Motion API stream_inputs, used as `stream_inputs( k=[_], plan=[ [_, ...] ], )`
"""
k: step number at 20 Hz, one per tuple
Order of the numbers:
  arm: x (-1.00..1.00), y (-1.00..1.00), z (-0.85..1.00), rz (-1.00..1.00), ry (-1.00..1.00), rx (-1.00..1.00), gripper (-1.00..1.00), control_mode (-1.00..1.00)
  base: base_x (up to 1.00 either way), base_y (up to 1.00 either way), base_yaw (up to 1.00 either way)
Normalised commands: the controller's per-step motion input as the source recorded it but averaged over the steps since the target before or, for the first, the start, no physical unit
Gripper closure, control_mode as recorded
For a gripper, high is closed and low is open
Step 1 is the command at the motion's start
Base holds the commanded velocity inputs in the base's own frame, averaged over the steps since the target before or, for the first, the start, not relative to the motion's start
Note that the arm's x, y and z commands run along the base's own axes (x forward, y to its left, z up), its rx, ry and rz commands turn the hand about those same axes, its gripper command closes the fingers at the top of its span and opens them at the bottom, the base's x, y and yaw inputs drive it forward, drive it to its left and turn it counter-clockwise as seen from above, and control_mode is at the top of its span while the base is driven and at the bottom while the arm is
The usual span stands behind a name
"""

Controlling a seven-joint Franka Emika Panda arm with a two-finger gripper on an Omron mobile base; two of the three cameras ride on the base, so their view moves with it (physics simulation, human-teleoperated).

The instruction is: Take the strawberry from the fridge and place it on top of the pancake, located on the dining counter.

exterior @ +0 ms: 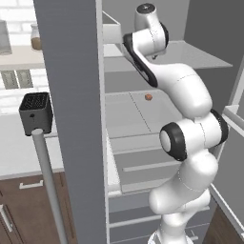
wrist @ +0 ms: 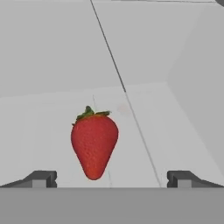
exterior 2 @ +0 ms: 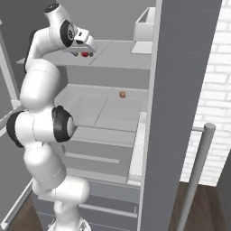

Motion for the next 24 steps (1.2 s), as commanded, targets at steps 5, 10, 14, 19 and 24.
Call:
stream_inputs(
  k=[5,10,14,19,24],
  plan=[
    [0.32,0.06,0.00,0.00,-0.05,0.00,-1.00,-1.00,0.00,0.00,0.00],
    [0.42,0.00,0.00,0.00,0.00,0.00,-1.00,-1.00,0.00,0.00,0.00],
    [0.10,0.01,-0.05,0.00,0.00,0.00,-1.00,-1.00,0.00,0.00,0.00],
    [0.00,0.01,-0.11,0.00,0.00,0.00,-1.00,-1.00,0.00,0.00,0.00],
    [0.00,0.00,-0.17,0.00,0.00,0.00,1.00,-1.00,0.00,0.00,0.00]
  ],
)
